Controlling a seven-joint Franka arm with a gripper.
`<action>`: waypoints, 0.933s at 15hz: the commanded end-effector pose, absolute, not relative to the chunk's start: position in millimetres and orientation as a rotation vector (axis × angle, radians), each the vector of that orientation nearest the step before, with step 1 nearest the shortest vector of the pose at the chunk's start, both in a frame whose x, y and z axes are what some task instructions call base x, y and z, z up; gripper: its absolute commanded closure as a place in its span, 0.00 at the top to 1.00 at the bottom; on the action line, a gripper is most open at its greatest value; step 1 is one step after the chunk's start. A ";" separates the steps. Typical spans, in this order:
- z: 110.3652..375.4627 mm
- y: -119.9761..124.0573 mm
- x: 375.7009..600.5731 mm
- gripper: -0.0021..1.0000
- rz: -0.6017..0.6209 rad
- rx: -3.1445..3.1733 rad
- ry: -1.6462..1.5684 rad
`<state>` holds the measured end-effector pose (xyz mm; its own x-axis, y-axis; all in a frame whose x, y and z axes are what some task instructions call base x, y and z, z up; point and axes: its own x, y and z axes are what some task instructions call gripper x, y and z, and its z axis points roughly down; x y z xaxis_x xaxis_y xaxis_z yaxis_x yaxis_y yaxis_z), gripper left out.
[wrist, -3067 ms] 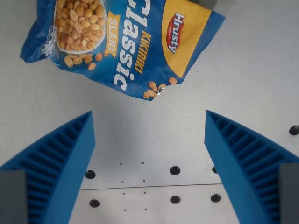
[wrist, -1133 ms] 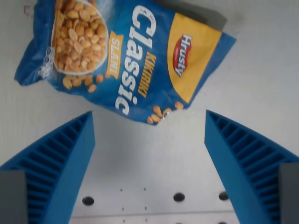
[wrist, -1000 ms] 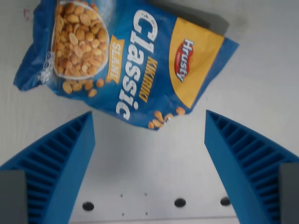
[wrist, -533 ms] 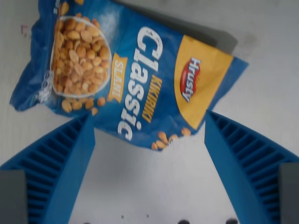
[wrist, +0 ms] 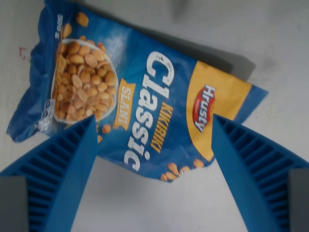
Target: Move above the blue bag
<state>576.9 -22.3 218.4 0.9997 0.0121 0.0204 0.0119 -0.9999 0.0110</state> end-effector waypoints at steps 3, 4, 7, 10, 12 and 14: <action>211.0 -18.8 586.5 1.00 0.025 3.149 0.017; 209.4 -18.5 587.3 1.00 0.025 3.148 0.018; 204.9 -17.9 589.8 1.00 0.018 3.148 0.017; 202.0 -17.5 591.9 1.00 0.012 3.148 0.017; 200.7 -17.4 592.9 1.00 0.011 3.148 0.017; 199.9 -17.3 593.4 1.00 0.010 3.149 0.016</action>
